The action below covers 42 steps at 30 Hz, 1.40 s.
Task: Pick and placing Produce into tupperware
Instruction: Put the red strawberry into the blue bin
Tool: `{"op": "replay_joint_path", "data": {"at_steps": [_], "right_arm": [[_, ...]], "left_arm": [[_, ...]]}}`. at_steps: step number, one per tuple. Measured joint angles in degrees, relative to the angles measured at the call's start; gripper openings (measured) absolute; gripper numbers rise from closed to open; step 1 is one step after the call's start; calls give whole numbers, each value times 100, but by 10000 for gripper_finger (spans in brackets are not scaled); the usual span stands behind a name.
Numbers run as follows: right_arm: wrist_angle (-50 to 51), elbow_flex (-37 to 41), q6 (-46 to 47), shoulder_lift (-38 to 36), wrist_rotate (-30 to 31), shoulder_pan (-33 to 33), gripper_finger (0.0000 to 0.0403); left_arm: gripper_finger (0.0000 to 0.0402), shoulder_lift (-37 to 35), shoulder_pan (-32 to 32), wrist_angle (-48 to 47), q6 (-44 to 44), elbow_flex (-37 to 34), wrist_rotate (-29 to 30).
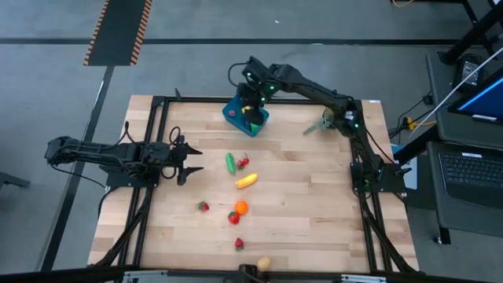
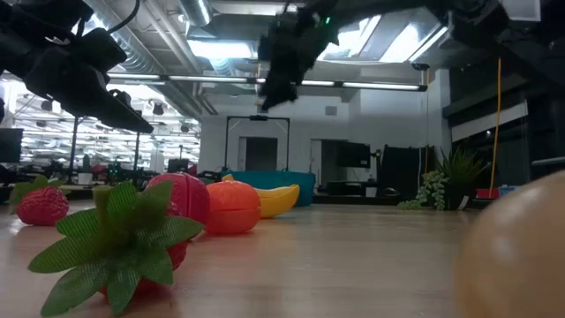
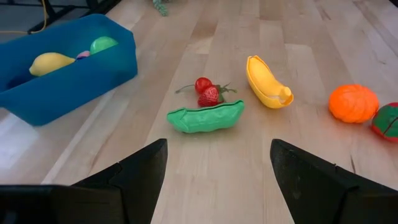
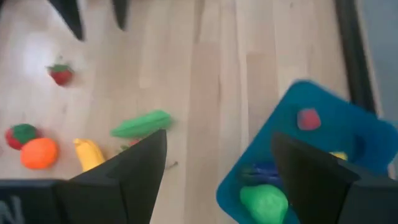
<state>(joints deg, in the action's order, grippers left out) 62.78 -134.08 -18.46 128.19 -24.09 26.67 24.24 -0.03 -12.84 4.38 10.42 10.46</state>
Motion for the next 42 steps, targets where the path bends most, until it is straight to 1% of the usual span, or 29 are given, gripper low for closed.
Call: {"op": "replay_joint_path", "data": {"at_steps": [5,7,9,12,17,20,23,26,30,34,36,38,42], "right_arm": [[-8,106,27,-493,1,-203,288],[-37,343,46,-698,4,-303,288],[-205,745,66,-968,40,-380,288],[-882,1749,351,-1598,159,-421,288],[-2724,4243,702,-2971,341,-517,288],[-3521,5471,985,-3858,591,-531,288],[-4064,6372,1206,-4704,675,-504,288],[-4552,7218,1214,-5485,661,-588,288],[-5757,8414,1213,-6448,640,-732,288],[-6759,9488,1289,-7069,625,-872,288],[-7165,9904,1441,-7246,627,-890,288],[-7446,10241,1609,-7311,661,-895,288],[-7746,10558,1834,-7339,637,-900,288]], "left_arm": [[279,-1,0,0,0,0,-2],[279,1,0,0,0,1,-2],[279,1,0,0,0,1,-1],[279,-1,0,-9,2,1,-2],[279,-2,0,-37,4,1,-2],[279,1,0,-13,6,0,-2],[279,1,0,80,20,2,-2],[279,1,0,198,22,2,-2],[279,-2,0,361,276,2,-2],[279,1,0,420,317,2,-2],[279,1,0,500,597,2,-4],[279,47,0,610,1009,2,-4],[277,271,-68,632,1021,142,-90]]}}
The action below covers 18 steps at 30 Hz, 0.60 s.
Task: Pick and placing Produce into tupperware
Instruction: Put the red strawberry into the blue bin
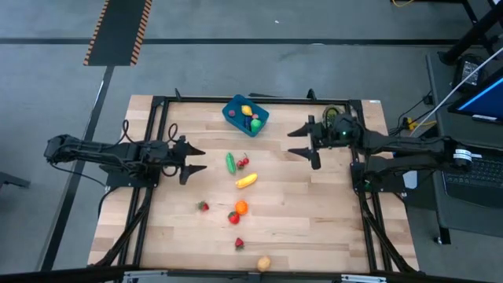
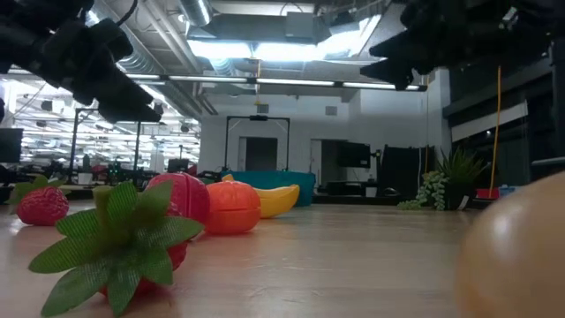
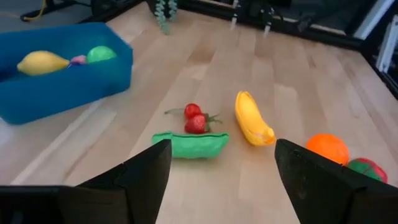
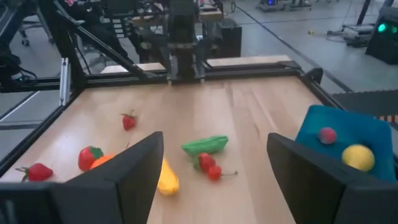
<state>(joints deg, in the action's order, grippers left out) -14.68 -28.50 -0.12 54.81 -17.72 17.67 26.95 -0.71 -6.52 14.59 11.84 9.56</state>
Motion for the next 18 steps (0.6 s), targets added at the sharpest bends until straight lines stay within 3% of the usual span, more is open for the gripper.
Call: {"op": "replay_joint_path", "data": {"at_steps": [6,18], "right_arm": [[16,84,137,2,7,0,288],[22,84,124,4,7,0,288]], "left_arm": [[265,607,-332,-241,-46,703,0],[261,2478,-1257,-2415,418,2443,-3]]}}
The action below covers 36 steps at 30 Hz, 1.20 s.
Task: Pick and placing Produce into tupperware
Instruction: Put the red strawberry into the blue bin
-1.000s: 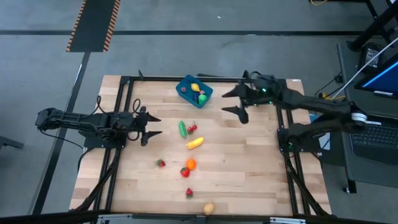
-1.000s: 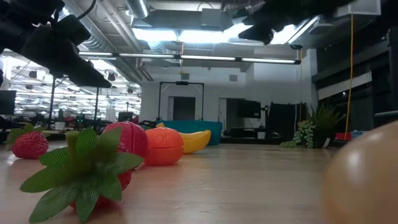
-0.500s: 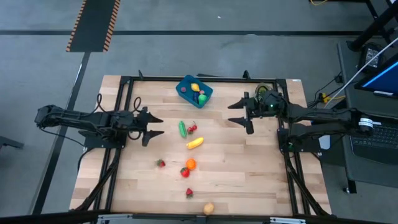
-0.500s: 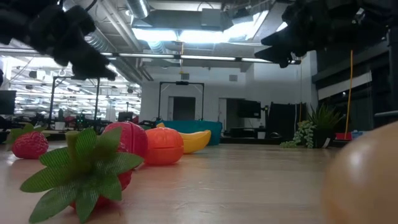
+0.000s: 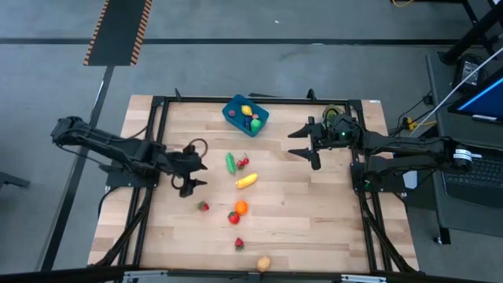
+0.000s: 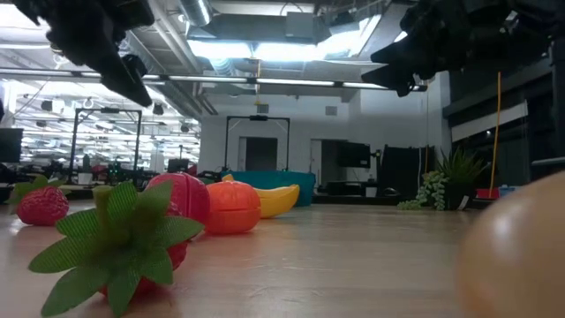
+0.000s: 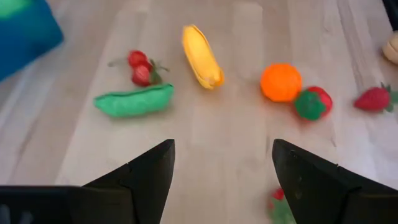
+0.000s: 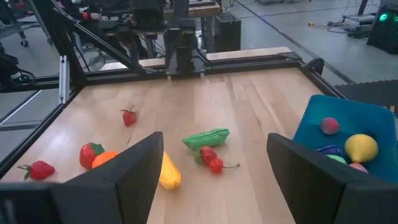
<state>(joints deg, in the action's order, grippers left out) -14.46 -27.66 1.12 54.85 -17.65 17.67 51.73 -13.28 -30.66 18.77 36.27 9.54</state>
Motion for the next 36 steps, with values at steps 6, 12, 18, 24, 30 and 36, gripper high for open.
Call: {"op": "replay_joint_path", "data": {"at_steps": [6,12,18,24,30,36], "right_arm": [[4,-2,11,0,0,0,288],[7,-2,14,0,0,0,288],[122,-2,360,23,-11,0,288],[248,-4,361,107,-66,0,288],[316,-9,309,211,-103,0,288],[323,-9,308,400,-103,0,288]], "left_arm": [[261,1009,-512,-809,172,788,0],[261,2017,-939,-1064,174,1314,1],[261,2816,-1230,-1588,170,1871,1],[261,3383,-1460,-1877,171,2196,-226],[261,3743,-1506,-1872,360,2214,-493],[261,3934,-1506,-1655,360,2214,-609]]}}
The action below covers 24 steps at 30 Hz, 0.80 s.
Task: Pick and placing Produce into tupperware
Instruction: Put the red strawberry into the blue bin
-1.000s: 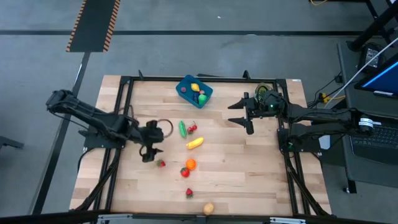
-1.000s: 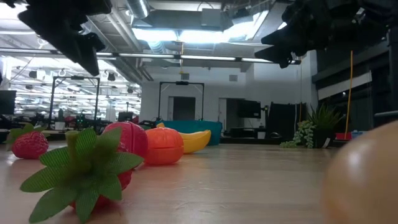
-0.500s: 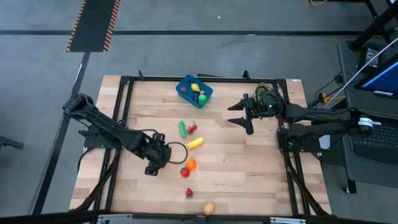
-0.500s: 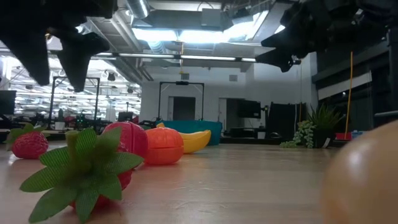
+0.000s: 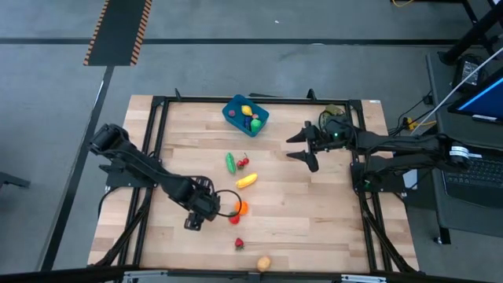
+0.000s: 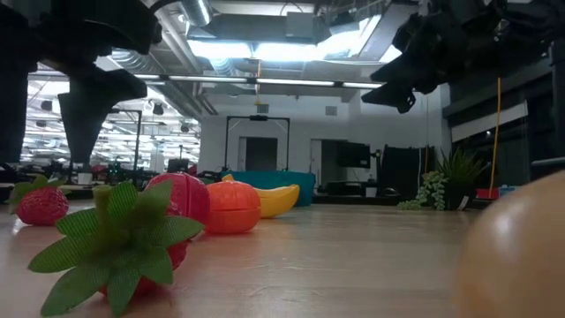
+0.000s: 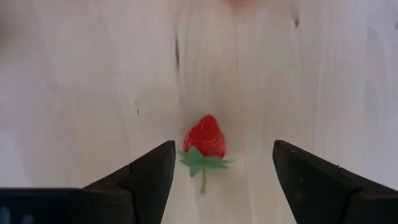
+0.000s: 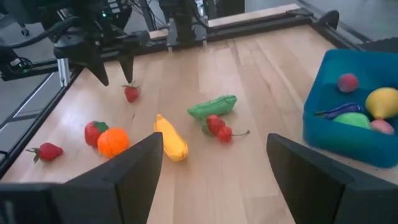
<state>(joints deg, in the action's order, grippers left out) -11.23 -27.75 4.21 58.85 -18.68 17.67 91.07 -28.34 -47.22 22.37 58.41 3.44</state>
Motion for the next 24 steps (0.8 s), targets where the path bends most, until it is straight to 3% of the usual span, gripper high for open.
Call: {"op": "replay_joint_path", "data": {"at_steps": [24], "right_arm": [[-145,0,448,1075,-4,-300,288]], "left_arm": [[261,1061,20,52,13,11,21]]}}
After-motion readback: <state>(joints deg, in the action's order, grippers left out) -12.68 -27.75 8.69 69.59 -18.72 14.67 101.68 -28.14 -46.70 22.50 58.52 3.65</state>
